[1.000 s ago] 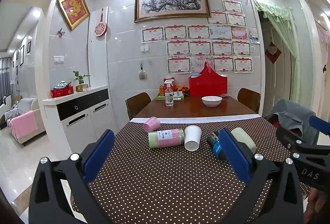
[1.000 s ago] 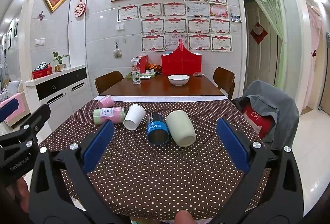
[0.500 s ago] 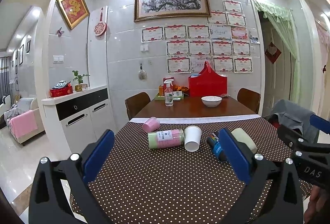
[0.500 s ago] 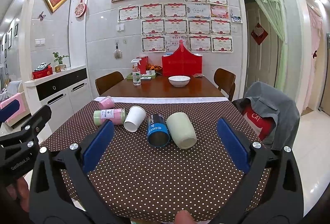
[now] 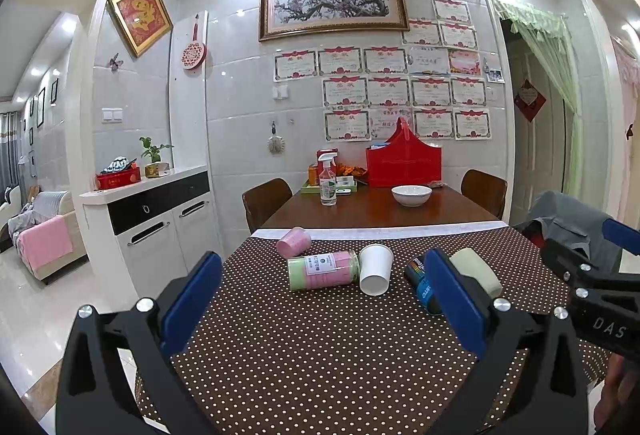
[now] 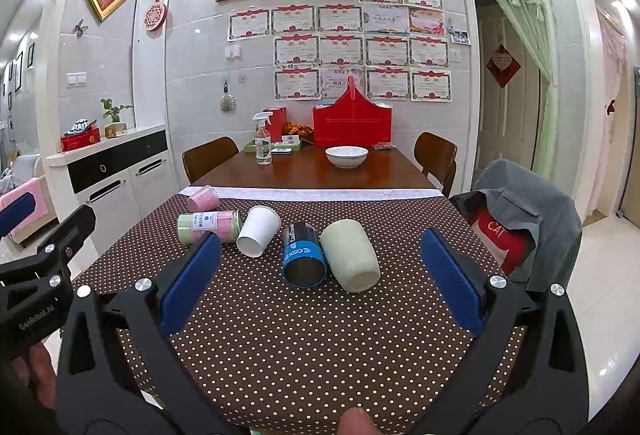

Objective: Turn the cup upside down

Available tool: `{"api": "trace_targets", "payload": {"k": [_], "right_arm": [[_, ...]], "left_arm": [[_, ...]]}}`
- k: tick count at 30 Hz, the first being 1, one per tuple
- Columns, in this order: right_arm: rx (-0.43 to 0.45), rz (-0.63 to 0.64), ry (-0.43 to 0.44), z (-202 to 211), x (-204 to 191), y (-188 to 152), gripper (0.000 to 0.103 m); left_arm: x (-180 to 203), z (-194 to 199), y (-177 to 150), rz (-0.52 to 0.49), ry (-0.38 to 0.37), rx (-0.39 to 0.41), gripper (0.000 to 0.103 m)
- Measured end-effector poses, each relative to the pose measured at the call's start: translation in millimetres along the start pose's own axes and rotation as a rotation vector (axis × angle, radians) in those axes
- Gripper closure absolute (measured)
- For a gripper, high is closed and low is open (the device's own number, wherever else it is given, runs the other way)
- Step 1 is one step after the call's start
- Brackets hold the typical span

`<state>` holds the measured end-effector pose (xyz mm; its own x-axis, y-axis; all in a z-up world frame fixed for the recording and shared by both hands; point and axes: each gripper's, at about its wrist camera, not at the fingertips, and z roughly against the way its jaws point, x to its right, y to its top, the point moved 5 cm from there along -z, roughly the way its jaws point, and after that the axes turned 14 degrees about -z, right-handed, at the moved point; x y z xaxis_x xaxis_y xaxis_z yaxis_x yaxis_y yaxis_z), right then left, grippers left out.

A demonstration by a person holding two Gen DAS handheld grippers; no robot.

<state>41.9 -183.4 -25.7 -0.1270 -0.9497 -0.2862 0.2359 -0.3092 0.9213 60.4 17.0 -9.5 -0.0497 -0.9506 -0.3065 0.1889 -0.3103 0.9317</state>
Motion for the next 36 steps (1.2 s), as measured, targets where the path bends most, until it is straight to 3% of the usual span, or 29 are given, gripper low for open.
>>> {"api": "trace_targets", "payload": {"k": [20,36], "right_arm": [[-0.007,0.018,0.006,-20.8,-0.2,3.3,0.006],[-0.173,0.049,0.006,-123.8,-14.5,-4.5,0.006]], "left_arm": [[4.4,-8.2,4.8,-0.006,-0.024,-0.009,0.004],[-25.0,-120.0,-8.0,-0.006,-0.071,-0.188,0.004]]}}
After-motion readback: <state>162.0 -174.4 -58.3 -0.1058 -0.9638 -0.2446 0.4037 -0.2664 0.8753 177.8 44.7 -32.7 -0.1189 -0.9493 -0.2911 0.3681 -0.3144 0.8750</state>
